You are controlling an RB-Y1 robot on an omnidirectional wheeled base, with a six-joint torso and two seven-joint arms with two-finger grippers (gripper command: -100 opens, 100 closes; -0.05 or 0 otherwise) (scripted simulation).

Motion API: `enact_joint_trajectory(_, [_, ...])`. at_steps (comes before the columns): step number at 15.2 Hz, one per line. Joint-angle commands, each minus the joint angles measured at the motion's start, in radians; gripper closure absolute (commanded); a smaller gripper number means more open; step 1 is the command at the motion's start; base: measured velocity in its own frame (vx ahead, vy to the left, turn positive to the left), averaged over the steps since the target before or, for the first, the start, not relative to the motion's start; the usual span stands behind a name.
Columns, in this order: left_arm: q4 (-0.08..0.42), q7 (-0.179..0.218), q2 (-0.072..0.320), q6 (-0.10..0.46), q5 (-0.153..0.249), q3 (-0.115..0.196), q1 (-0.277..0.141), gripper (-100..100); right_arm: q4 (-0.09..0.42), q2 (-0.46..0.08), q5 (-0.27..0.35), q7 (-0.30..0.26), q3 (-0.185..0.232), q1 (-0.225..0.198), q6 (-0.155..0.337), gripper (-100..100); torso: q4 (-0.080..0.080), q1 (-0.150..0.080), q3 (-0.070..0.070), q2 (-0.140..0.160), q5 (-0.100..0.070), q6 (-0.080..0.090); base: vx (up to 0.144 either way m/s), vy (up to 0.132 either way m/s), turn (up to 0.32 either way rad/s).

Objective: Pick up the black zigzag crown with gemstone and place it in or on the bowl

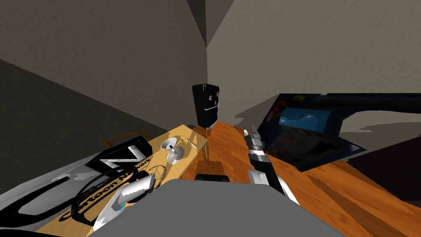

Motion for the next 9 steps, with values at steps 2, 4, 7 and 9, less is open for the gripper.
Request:
enact_joint_trajectory(2, [0.065, -0.023, 0.066, 0.0, 0.019, 0.034, -0.031, 100, 0.0, 0.0, 0.0, 0.0, 0.0, 0.0, 0.0, 0, 0.0, 0.0, 0.0, 0.0, 0.0, 0.0, -0.001, -0.002, -0.153])
enact_joint_trajectory(4, [0.091, -0.031, 0.091, 0.0, 0.027, 0.047, -0.043, 100, 0.0, 0.0, 0.0, 0.0, 0.0, 0.0, 0.0, 0, 0.0, -0.001, -0.001, -0.001, -0.001, 0.001, 0.0, -0.005, -0.179])
enact_joint_trajectory(7, [0.146, -0.047, 0.147, -0.001, 0.042, 0.074, -0.072, 100, 0.0, 0.0, 0.0, 0.0, 0.0, 0.0, 0.0, 0, -0.001, -0.002, -0.001, -0.001, -0.001, 0.0, 0.005, -0.001, -0.095])
enact_joint_trajectory(9, [0.175, -0.055, 0.176, -0.001, 0.05, 0.088, -0.088, 100, 0.0, 0.0, 0.0, 0.0, 0.0, 0.0, 0.0, 0, -0.001, -0.002, -0.001, -0.002, -0.001, 0.002, 0.005, 0.004, -0.161])
